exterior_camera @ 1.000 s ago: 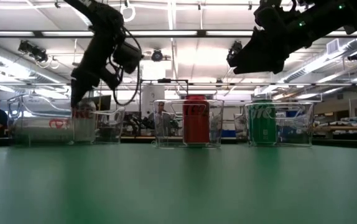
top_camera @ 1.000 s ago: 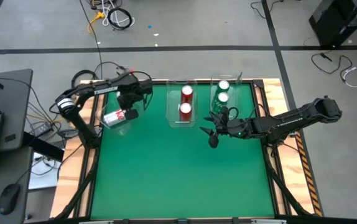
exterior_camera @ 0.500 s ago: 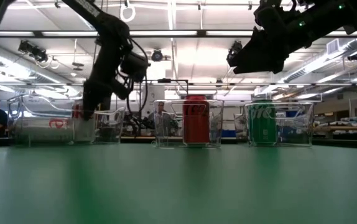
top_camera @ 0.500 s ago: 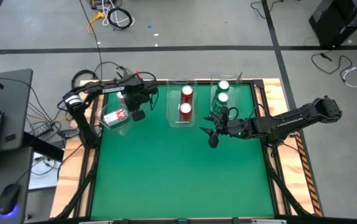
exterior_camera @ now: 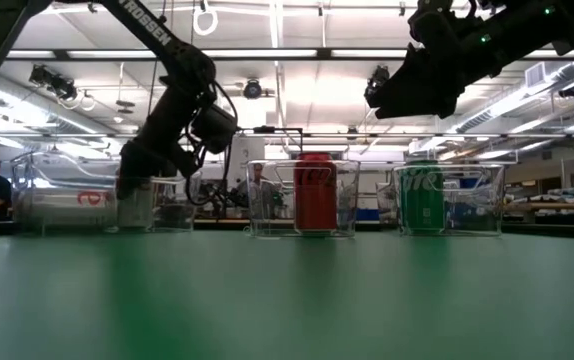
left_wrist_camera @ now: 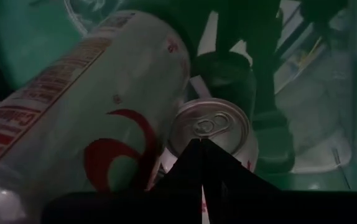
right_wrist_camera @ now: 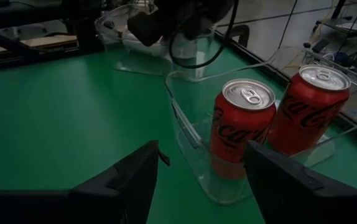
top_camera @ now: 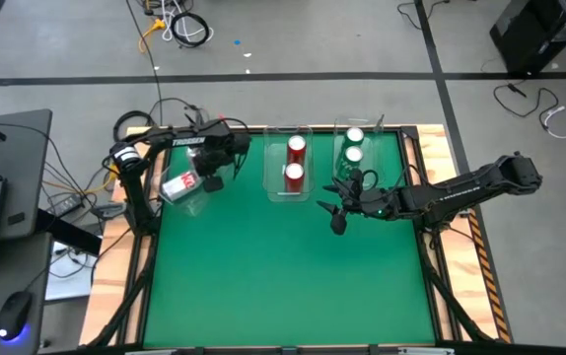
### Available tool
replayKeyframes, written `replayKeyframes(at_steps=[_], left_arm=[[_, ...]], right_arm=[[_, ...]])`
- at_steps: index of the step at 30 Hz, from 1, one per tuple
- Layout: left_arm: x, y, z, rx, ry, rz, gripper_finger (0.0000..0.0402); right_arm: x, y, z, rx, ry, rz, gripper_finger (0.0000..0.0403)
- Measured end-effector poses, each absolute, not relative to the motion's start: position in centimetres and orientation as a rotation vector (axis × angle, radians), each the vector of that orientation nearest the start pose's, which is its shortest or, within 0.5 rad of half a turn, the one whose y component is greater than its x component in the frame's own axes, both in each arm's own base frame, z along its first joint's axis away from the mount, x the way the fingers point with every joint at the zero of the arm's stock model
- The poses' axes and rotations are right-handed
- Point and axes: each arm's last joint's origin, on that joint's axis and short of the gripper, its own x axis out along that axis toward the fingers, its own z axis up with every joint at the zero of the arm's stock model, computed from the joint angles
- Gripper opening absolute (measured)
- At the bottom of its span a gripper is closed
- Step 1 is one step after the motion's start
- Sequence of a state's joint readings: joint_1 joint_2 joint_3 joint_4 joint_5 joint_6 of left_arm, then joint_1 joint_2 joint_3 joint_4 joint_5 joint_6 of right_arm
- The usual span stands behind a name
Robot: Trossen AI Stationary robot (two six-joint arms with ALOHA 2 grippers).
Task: Sort soda cans
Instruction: Put the red-silver soda can into the left transparent bin
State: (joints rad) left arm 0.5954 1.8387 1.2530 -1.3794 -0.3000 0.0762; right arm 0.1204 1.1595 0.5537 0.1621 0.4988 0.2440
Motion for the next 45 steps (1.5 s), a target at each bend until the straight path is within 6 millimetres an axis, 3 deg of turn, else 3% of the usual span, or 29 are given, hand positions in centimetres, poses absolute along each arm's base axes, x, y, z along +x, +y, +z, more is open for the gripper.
replayKeyframes(at_steps=[12, 24, 33, 40, 45], left_arm=[[22.2, 14.5, 21.9, -0.214, 2.062, 0.564, 0.0000], [20.5, 11.5, 26.5, -0.260, 1.848, 0.673, 0.0000], [21.8, 11.7, 26.3, -0.388, 1.652, 0.714, 0.0006], [21.4, 11.6, 26.3, -0.405, 1.687, 0.744, 0.0087], [20.5, 11.1, 24.3, -0.427, 1.778, 0.758, 0.0159]], right_arm=[[23.4, 1.3, 21.5, 0.096, 0.378, -0.423, 0.0244], [23.4, 1.3, 21.5, 0.092, 0.379, -0.421, 0.0243], [23.5, 1.4, 21.7, 0.101, 0.360, -0.400, 0.0250], [23.5, 1.4, 21.7, 0.101, 0.365, -0.394, 0.0251], [23.5, 1.4, 21.6, 0.099, 0.370, -0.394, 0.0250]])
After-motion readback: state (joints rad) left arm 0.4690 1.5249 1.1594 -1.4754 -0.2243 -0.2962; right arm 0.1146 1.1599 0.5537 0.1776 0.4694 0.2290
